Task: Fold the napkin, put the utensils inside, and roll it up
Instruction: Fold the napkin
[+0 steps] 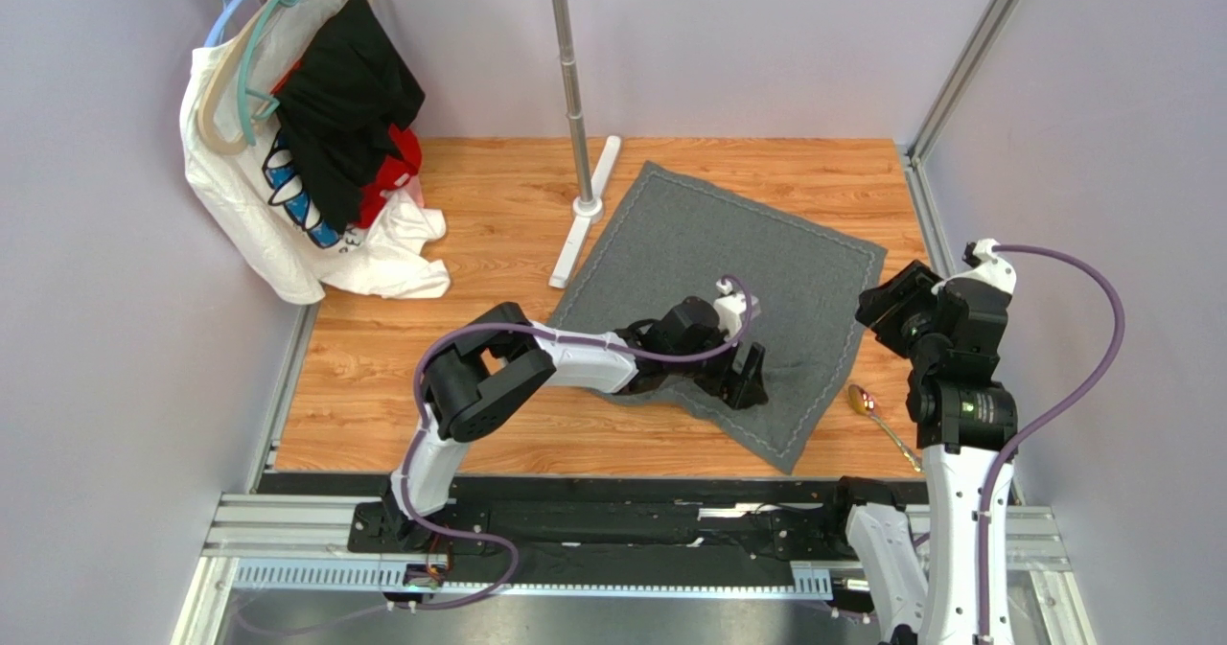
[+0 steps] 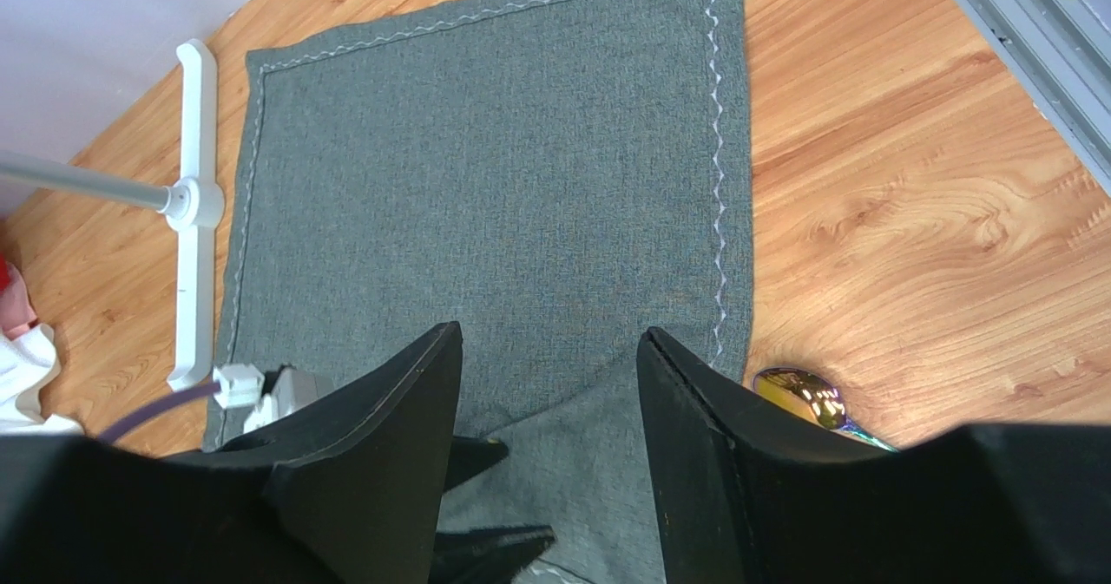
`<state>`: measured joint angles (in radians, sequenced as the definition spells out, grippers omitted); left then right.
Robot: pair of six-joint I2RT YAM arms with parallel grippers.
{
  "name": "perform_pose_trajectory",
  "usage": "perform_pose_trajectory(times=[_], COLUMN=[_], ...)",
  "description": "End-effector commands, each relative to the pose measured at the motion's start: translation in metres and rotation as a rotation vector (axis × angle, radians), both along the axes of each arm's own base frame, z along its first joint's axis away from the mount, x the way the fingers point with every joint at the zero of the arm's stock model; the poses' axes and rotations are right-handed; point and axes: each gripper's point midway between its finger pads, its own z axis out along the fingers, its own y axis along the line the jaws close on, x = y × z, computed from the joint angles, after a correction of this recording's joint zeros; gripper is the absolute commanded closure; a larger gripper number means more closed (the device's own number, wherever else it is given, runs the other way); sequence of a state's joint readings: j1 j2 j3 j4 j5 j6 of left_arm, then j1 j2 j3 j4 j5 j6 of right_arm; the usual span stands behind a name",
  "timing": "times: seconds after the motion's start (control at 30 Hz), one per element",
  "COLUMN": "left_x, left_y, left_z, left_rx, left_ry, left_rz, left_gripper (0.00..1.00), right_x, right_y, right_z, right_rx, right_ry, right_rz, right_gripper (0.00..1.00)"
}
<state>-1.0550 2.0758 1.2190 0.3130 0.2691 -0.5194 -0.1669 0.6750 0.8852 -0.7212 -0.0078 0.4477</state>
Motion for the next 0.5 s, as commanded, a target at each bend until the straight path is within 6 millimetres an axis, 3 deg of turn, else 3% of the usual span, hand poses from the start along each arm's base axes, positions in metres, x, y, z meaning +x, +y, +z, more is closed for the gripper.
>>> perform_pose_trajectory(times=[0.0,0.07,0.17,0.3,0.33,0.43,0.47], left_x=[0.022,0.026,0.02,-0.011,-0.034,-0.062,-0.062], left_y=[0.02,0.019,0.012,-0.004,-0.011,-0.014,-0.014], left_z=[-0.025,-0.018,0.007,0.061,0.066,0.07,0.069], left_rx=[0.058,0.032,-0.02,-0.08,-0.083,-0.065,-0.049], left_ry=[0.051,0.028,-0.047,-0.238,-0.271,-0.371,-0.402], left_rz=[0.074,0.055,-0.022,-0.141,-0.19,-0.245,-0.235], left_gripper=[0.09,0.09,0.09,0.09,0.09,0.11,0.12], right_x=[-0.001,-0.002,-0.004,-0.007,-0.008,-0.011,-0.012], right_y=[0.005,0.005,0.005,0.006,0.006,0.006,0.006], right_z=[0.016,0.015,0.018,0.02,0.021,0.023,0.024], right_rx=[0.009,0.008,0.0,-0.004,-0.006,-0.007,-0.006], right_ry=[-0.05,-0.048,-0.056,-0.062,-0.065,-0.071,-0.072], right_rz=[0.022,0.026,0.028,0.029,0.03,0.026,0.025], right_gripper=[0.44,0.44,0.44,0.44,0.44,0.44,0.44])
